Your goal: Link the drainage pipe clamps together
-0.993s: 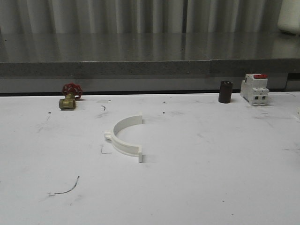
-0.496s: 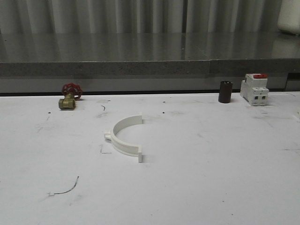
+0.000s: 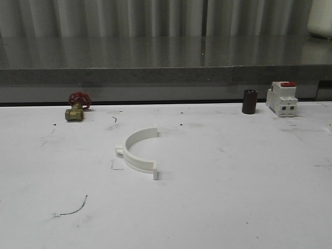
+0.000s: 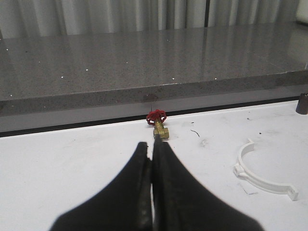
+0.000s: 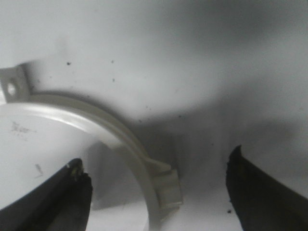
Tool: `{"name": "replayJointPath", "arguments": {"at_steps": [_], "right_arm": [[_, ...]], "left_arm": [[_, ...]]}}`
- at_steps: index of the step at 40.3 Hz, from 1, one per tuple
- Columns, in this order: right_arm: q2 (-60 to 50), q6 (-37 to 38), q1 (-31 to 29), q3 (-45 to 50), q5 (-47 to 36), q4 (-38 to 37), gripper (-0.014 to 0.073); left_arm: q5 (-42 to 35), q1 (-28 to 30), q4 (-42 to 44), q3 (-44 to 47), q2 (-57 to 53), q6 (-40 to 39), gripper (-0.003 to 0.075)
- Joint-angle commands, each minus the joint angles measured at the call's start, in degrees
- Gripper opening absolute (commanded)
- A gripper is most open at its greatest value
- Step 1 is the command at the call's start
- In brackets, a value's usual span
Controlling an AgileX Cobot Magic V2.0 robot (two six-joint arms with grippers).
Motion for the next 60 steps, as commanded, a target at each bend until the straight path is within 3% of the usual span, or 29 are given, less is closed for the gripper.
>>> {"name": "replayJointPath", "arguments": {"at_steps": [1, 6, 16, 26, 44, 60], "right_arm": [[-1.91, -0.50, -0.30, -2.05, 0.64, -0.28, 0.0591], [-1.92, -0.45, -0.30, -2.05, 0.81, -0.28, 0.0575], [-1.92, -0.45, -0.30, -2.05, 1.86, -0.28, 0.0318], [-1.92, -0.40, -0.33, -2.05, 2.63, -0.28, 0.0148], [-9.62, 0.75, 2.20, -2.05, 4.26, 0.09, 0.0132], [-12.02, 14.41, 19.47, -2.05, 5.22, -1.42, 0.0132]], "left_arm": [[-4.38, 0.28, 0.37, -1.57, 0.54, -0.06, -0.0020], [-4.38, 0.28, 0.37, -1.57, 0.54, -0.06, -0.0020], [-4.38, 0.28, 0.37, -1.57, 0.54, -0.06, -0.0020], [-4.38, 0.28, 0.37, -1.57, 0.54, -0.06, -0.0020], [-4.38, 0.28, 0.37, -1.57, 0.54, -0.06, -0.0020], [-4.38, 0.28, 0.37, -1.57, 0.54, -0.06, -0.0020]]}}
